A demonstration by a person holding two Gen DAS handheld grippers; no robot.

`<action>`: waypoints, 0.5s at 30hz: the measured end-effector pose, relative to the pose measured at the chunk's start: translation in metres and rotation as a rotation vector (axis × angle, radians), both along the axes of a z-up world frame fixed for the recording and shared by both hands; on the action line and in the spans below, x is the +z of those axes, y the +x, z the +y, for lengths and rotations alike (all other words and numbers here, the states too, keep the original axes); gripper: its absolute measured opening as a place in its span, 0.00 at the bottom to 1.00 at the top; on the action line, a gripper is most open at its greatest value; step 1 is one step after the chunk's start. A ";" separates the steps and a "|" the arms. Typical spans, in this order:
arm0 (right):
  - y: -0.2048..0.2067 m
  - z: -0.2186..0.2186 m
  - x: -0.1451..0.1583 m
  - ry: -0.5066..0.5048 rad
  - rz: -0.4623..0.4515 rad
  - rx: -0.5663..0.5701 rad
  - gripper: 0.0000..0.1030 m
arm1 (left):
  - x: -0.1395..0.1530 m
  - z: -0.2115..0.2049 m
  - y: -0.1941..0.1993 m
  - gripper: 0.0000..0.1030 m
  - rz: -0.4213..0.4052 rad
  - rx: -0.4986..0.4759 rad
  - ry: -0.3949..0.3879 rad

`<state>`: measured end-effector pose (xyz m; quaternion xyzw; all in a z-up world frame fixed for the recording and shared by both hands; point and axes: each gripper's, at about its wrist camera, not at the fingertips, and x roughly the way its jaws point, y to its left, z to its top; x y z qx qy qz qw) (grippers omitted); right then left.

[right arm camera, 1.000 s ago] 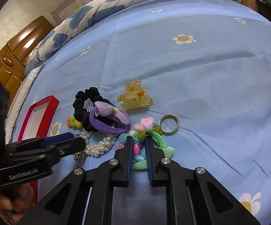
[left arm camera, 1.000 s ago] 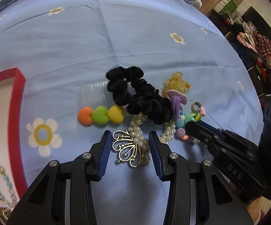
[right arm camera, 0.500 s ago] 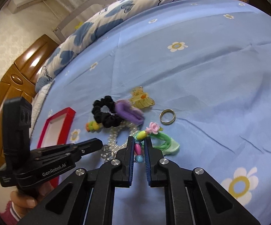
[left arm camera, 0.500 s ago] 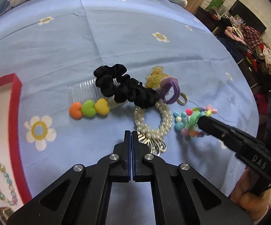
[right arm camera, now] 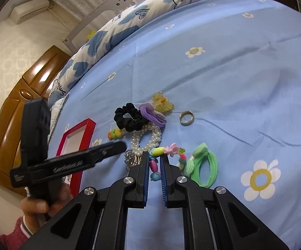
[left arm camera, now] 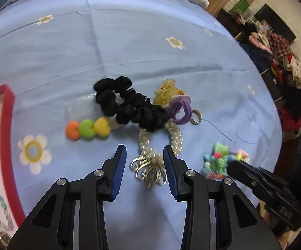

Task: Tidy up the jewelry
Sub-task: 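Grasp the pink-flower beaded hair tie with the right tool while the left tool grasps the pearl bracelet, then carry the pearl bracelet and beaded hair tie into the tray and release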

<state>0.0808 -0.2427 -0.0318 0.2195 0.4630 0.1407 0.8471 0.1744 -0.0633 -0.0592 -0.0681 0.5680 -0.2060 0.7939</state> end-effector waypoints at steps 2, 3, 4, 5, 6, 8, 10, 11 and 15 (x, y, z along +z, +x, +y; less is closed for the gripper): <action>-0.003 -0.004 -0.002 0.008 0.001 -0.010 0.09 | -0.008 -0.008 0.005 0.34 0.009 -0.011 0.029; -0.005 -0.007 -0.001 0.011 -0.001 -0.015 0.09 | -0.011 -0.011 0.007 0.33 0.009 -0.018 0.040; -0.006 -0.009 0.000 0.014 -0.004 -0.022 0.09 | -0.013 -0.013 0.007 0.28 0.000 -0.024 0.053; -0.008 -0.012 0.001 0.017 -0.010 -0.031 0.09 | -0.013 -0.017 0.005 0.21 -0.019 -0.032 0.073; -0.008 -0.014 0.002 0.019 -0.013 -0.036 0.09 | -0.014 -0.018 0.005 0.10 -0.021 -0.039 0.079; -0.010 -0.019 0.006 0.021 -0.022 -0.046 0.09 | -0.014 -0.019 0.003 0.09 -0.036 -0.046 0.088; -0.010 -0.020 0.009 0.022 -0.026 -0.051 0.09 | -0.013 -0.017 -0.001 0.09 -0.045 -0.053 0.092; -0.010 -0.021 0.010 0.021 -0.028 -0.054 0.09 | -0.011 -0.014 -0.004 0.09 -0.046 -0.054 0.087; -0.011 -0.019 0.013 0.027 -0.036 -0.046 0.09 | -0.004 -0.003 -0.018 0.09 -0.050 -0.044 0.068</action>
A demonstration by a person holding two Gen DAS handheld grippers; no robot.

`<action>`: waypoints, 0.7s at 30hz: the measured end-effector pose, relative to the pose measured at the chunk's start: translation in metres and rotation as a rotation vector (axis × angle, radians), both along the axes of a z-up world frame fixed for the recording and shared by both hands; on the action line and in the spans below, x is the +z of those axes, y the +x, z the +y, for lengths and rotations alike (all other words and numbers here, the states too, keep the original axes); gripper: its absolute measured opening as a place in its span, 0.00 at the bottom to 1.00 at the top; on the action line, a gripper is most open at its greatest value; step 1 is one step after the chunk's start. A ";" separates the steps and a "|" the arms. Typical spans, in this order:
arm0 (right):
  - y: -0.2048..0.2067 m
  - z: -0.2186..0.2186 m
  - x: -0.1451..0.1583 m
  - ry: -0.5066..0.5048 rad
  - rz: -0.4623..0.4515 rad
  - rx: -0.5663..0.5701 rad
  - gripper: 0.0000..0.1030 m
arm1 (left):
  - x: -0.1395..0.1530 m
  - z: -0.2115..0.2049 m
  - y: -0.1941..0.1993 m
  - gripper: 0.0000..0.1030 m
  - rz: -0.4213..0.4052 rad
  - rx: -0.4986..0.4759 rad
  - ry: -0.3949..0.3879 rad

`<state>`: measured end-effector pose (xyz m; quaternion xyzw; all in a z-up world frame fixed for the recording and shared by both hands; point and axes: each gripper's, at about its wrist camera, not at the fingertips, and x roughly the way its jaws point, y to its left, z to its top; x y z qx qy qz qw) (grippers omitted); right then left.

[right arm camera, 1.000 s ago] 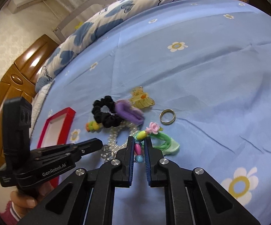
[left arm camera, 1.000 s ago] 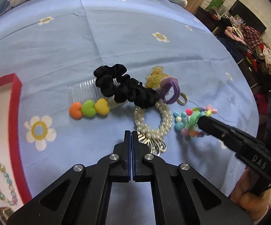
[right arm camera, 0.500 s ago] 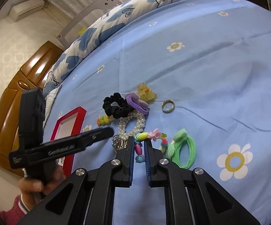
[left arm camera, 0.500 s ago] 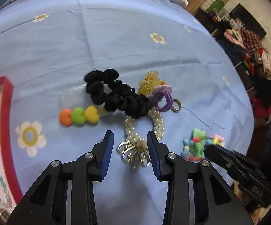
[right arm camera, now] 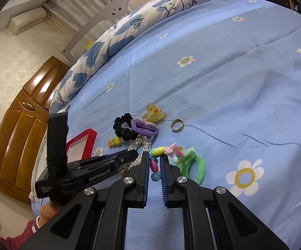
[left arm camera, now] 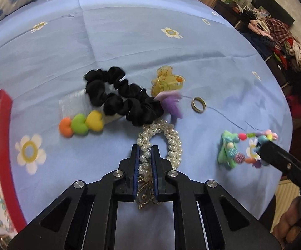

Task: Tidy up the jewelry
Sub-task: 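Carry the pearl bracelet and beaded hair tie into the tray and release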

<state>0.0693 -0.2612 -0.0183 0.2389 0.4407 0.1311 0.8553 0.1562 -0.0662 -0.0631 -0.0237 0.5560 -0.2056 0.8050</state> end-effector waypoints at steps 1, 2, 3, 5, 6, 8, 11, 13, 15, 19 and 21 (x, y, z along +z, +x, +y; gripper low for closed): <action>-0.001 0.003 0.001 0.002 -0.004 0.007 0.09 | 0.003 0.006 -0.005 0.09 -0.002 0.006 -0.009; -0.002 0.006 0.002 0.003 -0.006 0.014 0.09 | 0.006 0.010 -0.009 0.09 -0.004 0.011 -0.015; -0.002 0.009 0.003 0.004 -0.008 0.021 0.09 | 0.009 0.014 -0.012 0.09 -0.007 0.018 -0.021; -0.003 0.017 0.006 0.007 -0.012 0.038 0.09 | 0.016 0.027 -0.021 0.09 -0.013 0.040 -0.042; -0.003 0.020 0.008 0.008 -0.015 0.045 0.09 | 0.020 0.035 -0.026 0.09 -0.017 0.052 -0.053; -0.004 0.028 0.010 0.011 -0.020 0.061 0.09 | 0.028 0.047 -0.033 0.09 -0.027 0.074 -0.064; -0.003 0.044 0.015 0.016 -0.029 0.097 0.09 | 0.037 0.068 -0.044 0.09 -0.041 0.113 -0.082; -0.003 0.054 0.016 0.016 -0.032 0.117 0.09 | 0.044 0.082 -0.049 0.09 -0.050 0.143 -0.094; -0.003 0.067 0.018 0.019 -0.036 0.143 0.09 | 0.050 0.094 -0.054 0.09 -0.062 0.168 -0.105; -0.001 0.094 0.022 0.015 -0.044 0.196 0.09 | 0.061 0.117 -0.065 0.09 -0.089 0.209 -0.114; -0.001 0.110 0.024 0.012 -0.049 0.227 0.09 | 0.064 0.127 -0.070 0.09 -0.096 0.231 -0.117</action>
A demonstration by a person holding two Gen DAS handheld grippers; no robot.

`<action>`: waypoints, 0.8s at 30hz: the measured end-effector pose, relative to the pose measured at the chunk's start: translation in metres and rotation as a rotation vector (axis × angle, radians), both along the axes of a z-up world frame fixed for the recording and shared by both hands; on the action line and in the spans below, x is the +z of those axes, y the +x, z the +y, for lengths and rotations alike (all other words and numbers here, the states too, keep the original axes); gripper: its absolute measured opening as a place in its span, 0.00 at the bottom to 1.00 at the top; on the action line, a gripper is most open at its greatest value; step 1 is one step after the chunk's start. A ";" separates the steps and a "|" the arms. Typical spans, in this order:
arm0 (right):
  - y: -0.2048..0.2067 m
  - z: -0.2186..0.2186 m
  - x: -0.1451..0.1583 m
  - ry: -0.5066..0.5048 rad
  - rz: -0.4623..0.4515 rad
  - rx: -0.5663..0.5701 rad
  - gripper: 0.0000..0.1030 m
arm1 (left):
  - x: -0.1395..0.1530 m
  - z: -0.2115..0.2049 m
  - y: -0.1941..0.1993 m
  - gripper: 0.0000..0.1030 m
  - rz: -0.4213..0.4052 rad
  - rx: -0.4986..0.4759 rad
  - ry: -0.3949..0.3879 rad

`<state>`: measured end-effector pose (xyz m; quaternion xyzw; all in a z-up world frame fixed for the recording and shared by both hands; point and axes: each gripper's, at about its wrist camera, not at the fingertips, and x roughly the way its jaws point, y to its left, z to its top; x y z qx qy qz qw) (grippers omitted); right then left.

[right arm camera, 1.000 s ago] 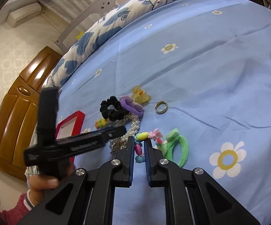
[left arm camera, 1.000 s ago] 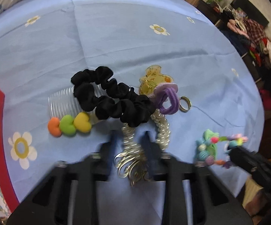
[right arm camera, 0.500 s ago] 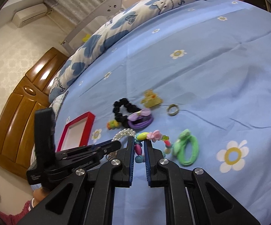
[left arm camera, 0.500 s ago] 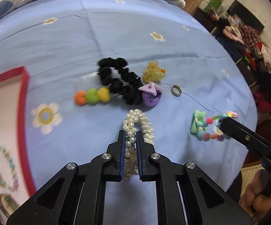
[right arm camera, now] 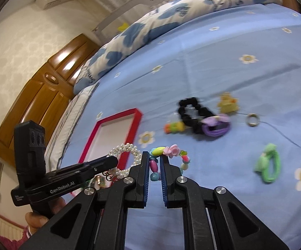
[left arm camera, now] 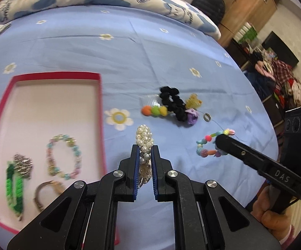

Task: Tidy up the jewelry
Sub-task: 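Carry the pearl bracelet and beaded hair tie into the tray and release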

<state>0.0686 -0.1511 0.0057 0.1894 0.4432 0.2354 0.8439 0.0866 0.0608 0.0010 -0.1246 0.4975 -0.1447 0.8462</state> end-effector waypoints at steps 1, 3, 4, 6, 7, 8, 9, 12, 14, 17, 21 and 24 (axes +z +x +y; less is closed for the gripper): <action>0.001 0.009 0.001 -0.001 -0.003 0.018 0.09 | 0.001 0.006 -0.002 0.09 -0.003 0.012 -0.003; 0.002 0.023 0.001 -0.003 -0.004 0.045 0.09 | 0.003 0.019 -0.005 0.09 -0.007 0.035 -0.005; 0.002 0.029 0.001 -0.003 -0.004 0.056 0.09 | 0.004 0.025 -0.006 0.09 -0.008 0.048 -0.006; 0.004 0.045 0.001 -0.003 -0.003 0.087 0.09 | 0.005 0.035 -0.008 0.09 -0.011 0.069 -0.007; 0.005 0.051 0.001 -0.005 -0.003 0.098 0.09 | 0.006 0.042 -0.010 0.09 -0.014 0.081 -0.007; 0.006 0.058 0.001 -0.006 -0.004 0.111 0.09 | 0.008 0.048 -0.010 0.09 -0.018 0.093 -0.008; 0.006 0.066 0.001 -0.005 -0.005 0.126 0.09 | 0.009 0.053 -0.011 0.09 -0.021 0.105 -0.009; 0.009 0.085 0.003 -0.007 -0.010 0.161 0.09 | 0.012 0.071 -0.013 0.09 -0.030 0.142 -0.009; 0.011 0.097 0.004 -0.008 -0.014 0.183 0.09 | 0.013 0.082 -0.012 0.09 -0.034 0.165 -0.010; 0.016 0.113 0.005 -0.008 -0.016 0.207 0.09 | 0.012 0.099 -0.011 0.09 -0.036 0.199 -0.015; 0.023 0.131 0.004 -0.009 -0.012 0.238 0.09 | 0.009 0.115 -0.007 0.09 -0.034 0.234 -0.020; 0.029 0.149 -0.003 -0.012 0.009 0.262 0.09 | 0.004 0.124 -0.004 0.09 -0.028 0.252 -0.019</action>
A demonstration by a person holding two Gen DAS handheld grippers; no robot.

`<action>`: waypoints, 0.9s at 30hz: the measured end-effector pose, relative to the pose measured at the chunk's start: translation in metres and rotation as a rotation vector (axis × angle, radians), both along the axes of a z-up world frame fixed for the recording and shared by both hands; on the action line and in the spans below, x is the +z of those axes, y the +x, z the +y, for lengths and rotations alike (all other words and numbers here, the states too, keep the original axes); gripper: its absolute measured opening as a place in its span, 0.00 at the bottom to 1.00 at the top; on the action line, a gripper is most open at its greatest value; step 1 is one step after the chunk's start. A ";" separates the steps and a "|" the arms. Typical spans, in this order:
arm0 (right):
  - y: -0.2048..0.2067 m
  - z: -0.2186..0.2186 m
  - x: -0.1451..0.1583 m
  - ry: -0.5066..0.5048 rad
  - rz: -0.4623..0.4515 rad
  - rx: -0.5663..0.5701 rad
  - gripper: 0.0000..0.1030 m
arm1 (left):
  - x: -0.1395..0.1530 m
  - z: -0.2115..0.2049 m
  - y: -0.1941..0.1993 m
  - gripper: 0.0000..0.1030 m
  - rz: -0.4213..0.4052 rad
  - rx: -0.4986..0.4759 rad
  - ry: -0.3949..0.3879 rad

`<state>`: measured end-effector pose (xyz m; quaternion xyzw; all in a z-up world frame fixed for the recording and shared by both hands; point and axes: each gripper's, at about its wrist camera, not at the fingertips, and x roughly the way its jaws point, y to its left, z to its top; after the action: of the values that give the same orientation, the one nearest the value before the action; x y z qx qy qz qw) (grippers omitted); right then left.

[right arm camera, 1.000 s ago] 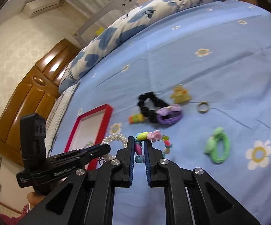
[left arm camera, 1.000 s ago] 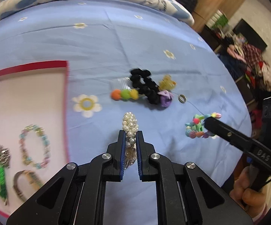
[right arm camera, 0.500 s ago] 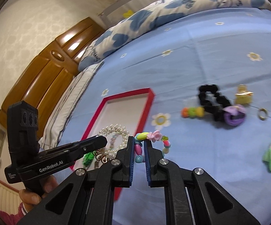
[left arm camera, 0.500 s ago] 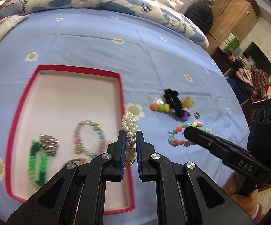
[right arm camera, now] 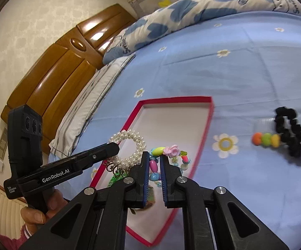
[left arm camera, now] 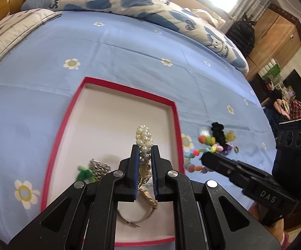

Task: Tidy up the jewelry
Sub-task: 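Carry the pearl bracelet and beaded hair tie into the tray and release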

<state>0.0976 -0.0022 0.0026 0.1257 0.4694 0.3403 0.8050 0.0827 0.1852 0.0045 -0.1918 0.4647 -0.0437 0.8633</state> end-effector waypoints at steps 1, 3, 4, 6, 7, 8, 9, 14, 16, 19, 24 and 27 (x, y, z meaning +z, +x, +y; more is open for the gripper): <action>0.002 0.004 -0.002 -0.004 0.005 0.005 0.09 | -0.003 0.003 0.002 0.09 0.004 0.006 0.000; 0.006 0.015 -0.009 -0.016 0.019 0.020 0.09 | -0.007 0.008 0.005 0.09 0.010 0.013 0.000; 0.008 0.019 -0.012 -0.022 0.023 0.025 0.09 | -0.011 0.011 0.007 0.09 0.016 0.019 -0.001; 0.013 0.027 -0.021 -0.039 0.037 0.036 0.09 | -0.016 0.017 0.009 0.09 0.026 0.028 -0.003; 0.014 0.030 -0.025 -0.044 0.043 0.040 0.09 | -0.019 0.020 0.011 0.09 0.032 0.032 -0.004; 0.017 0.035 -0.030 -0.054 0.053 0.045 0.09 | -0.023 0.022 0.012 0.09 0.037 0.036 -0.004; 0.019 0.037 -0.034 -0.060 0.059 0.049 0.09 | -0.026 0.025 0.013 0.09 0.043 0.041 -0.004; 0.027 0.050 -0.049 -0.085 0.092 0.065 0.09 | -0.042 0.034 0.019 0.09 0.074 0.061 0.000; 0.030 0.055 -0.056 -0.095 0.103 0.074 0.09 | -0.047 0.037 0.022 0.09 0.087 0.067 0.003; 0.032 0.059 -0.062 -0.107 0.119 0.080 0.09 | -0.056 0.041 0.023 0.09 0.105 0.080 0.010; 0.035 0.062 -0.068 -0.120 0.125 0.085 0.09 | -0.062 0.042 0.023 0.09 0.121 0.085 0.042; 0.036 0.063 -0.069 -0.124 0.123 0.088 0.09 | -0.064 0.041 0.023 0.09 0.126 0.083 0.056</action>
<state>0.1332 0.0606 -0.0659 0.0754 0.5432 0.3371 0.7653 0.1060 0.2258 -0.0594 -0.1890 0.5109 0.0173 0.8385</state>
